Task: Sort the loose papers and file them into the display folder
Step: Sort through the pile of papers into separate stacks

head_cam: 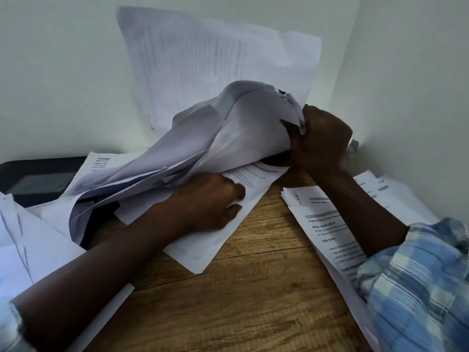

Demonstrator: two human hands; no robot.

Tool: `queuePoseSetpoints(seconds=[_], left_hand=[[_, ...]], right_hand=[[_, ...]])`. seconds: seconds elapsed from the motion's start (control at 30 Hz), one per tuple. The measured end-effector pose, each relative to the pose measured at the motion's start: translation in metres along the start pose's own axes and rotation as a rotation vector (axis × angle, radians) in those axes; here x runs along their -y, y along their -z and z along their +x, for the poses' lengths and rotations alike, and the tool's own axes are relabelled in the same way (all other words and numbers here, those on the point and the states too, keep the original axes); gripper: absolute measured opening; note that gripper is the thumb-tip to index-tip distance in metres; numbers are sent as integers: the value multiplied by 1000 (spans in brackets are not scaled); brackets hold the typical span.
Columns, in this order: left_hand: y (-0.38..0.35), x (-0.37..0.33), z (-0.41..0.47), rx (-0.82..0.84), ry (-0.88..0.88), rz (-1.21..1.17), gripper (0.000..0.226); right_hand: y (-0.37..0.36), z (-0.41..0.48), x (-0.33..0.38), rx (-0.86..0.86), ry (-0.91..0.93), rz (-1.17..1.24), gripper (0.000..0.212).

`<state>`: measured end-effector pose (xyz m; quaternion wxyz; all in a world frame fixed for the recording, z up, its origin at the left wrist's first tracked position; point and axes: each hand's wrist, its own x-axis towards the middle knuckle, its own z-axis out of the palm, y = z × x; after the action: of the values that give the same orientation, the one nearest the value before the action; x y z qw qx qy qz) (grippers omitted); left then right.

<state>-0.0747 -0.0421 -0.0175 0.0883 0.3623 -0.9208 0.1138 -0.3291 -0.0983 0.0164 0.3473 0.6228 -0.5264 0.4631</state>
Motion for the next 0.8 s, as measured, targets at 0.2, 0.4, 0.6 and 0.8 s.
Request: queuePoseSetpoints(seconds=[0.2, 0.4, 0.6, 0.8], left_hand=[[8, -10, -1, -16, -113, 102, 25], [9, -22, -1, 69, -215, 186, 30], [9, -38, 2, 160, -170, 221, 71], [1, -46, 2, 167, -152, 313, 62]], right_hand=[[-4, -2, -2, -18, 20, -36, 39], [-3, -4, -4, 0, 20, -10, 37], [-3, -4, -5, 7, 25, -12, 35], [-4, -6, -6, -4, 41, -26, 34]])
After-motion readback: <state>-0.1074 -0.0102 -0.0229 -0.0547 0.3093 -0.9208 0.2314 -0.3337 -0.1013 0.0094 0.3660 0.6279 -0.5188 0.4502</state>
